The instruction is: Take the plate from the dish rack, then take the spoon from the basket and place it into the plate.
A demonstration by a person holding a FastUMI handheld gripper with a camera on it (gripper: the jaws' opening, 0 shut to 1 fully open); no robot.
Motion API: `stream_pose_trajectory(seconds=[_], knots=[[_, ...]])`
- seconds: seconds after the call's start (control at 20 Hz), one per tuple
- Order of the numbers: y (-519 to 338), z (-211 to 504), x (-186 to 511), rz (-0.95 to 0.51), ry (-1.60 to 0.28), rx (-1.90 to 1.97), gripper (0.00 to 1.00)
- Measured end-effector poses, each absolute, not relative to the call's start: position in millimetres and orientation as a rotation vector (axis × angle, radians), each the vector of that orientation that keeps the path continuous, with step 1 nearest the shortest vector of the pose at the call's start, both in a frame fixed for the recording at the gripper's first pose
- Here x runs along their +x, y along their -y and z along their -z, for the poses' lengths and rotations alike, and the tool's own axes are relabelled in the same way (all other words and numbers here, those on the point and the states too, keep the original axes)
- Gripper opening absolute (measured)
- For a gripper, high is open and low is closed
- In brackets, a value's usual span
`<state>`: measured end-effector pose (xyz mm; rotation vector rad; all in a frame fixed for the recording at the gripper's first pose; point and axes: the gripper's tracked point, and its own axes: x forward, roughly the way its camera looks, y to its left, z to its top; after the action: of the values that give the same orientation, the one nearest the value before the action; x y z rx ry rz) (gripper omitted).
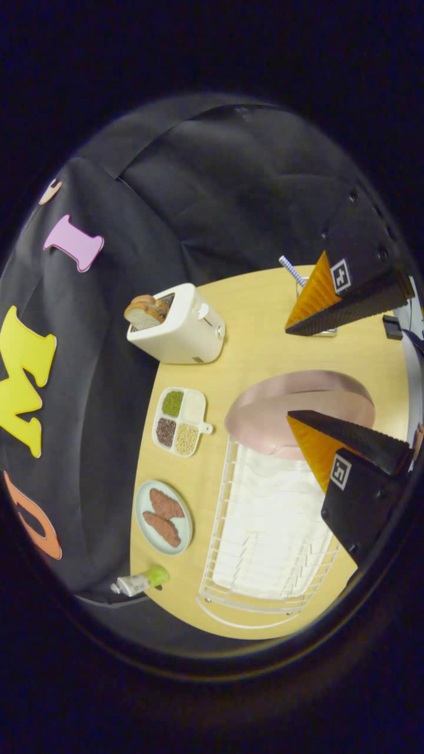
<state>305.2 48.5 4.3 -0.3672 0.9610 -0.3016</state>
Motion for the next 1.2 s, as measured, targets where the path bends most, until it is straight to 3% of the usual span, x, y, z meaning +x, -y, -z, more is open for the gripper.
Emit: stream_pose_trajectory(seconds=[0.3,0.4,0.55,0.7,0.95,1.2], knots=[[-56,4,303,0.355,-1.031,-0.382,0.29],[-59,6,300,0.363,-1.045,-0.403,0.22],[-52,10,295,0.417,-1.033,-0.42,0.21],[-60,3,288,0.455,-0.991,-0.418,0.1],[-64,-4,278,0.567,-0.915,-0.396,0.09],[-67,-12,267,0.589,-0.855,-0.468,0.09]])
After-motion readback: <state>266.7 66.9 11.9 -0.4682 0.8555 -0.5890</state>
